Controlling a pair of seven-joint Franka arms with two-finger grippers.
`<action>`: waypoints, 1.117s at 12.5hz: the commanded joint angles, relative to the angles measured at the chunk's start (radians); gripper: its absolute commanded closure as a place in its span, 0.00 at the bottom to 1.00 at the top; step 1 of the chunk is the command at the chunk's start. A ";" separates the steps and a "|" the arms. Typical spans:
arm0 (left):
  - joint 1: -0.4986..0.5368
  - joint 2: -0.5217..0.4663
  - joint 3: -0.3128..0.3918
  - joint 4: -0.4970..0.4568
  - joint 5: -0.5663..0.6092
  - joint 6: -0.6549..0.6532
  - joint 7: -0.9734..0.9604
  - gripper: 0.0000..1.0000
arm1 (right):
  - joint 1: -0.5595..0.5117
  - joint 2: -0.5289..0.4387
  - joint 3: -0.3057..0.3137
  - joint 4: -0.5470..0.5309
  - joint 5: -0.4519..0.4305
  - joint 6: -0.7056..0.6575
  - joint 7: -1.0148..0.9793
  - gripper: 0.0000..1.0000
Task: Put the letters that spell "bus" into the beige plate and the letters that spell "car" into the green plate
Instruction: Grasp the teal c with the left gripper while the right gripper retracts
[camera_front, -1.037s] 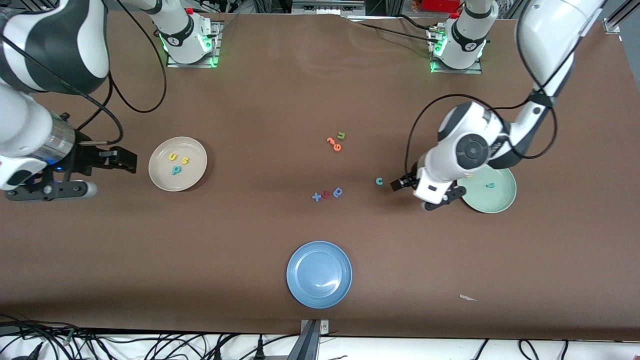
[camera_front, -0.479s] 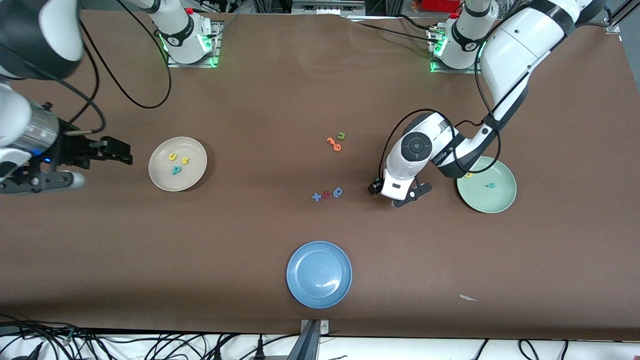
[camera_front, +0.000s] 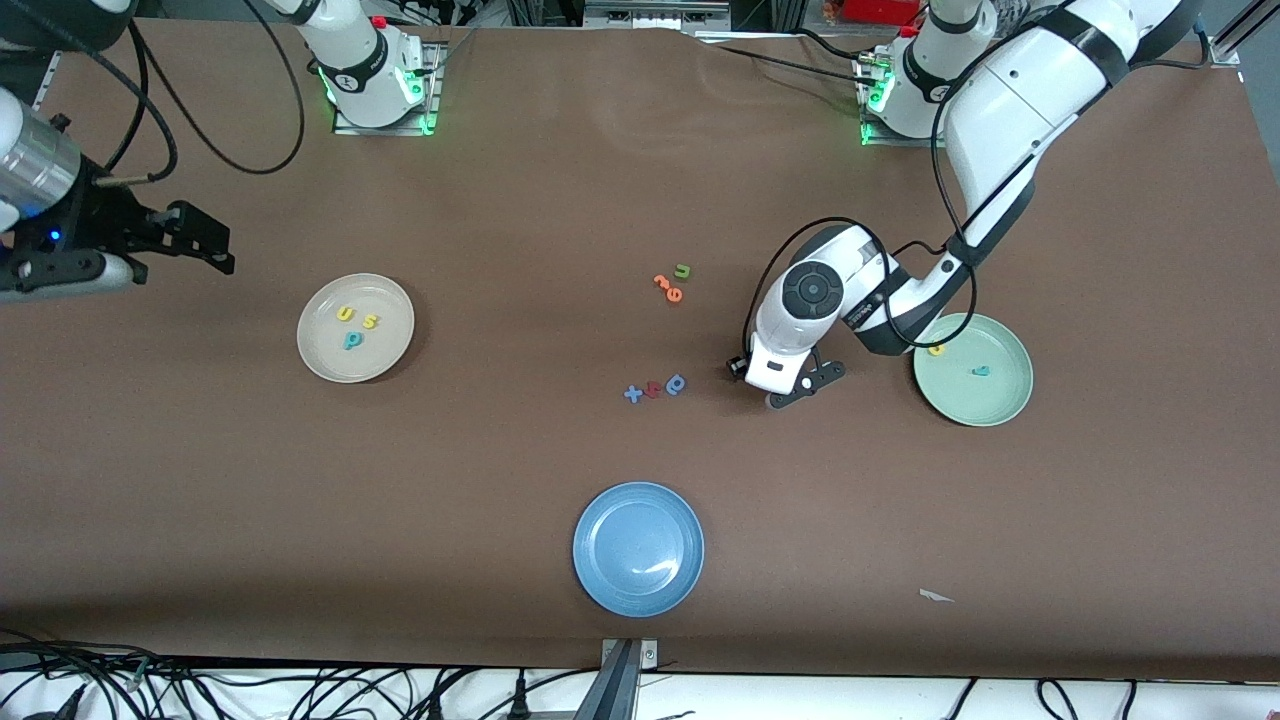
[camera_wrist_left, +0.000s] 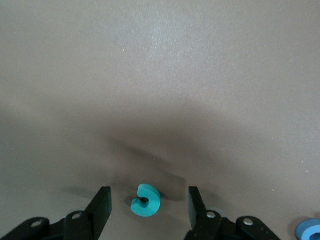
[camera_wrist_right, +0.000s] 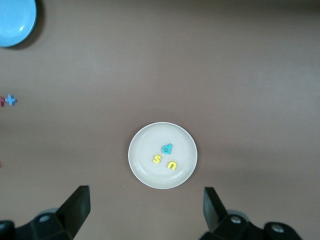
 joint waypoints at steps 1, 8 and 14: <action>-0.013 0.013 0.008 0.018 0.045 0.001 -0.026 0.37 | -0.099 -0.076 0.112 -0.086 -0.040 0.055 0.098 0.00; -0.016 0.013 0.020 0.017 0.085 0.001 -0.028 0.58 | -0.099 0.056 0.084 0.111 -0.028 -0.123 0.077 0.00; -0.031 0.018 0.019 0.017 0.075 -0.005 -0.031 0.57 | -0.093 0.023 0.075 0.043 -0.014 -0.052 0.069 0.00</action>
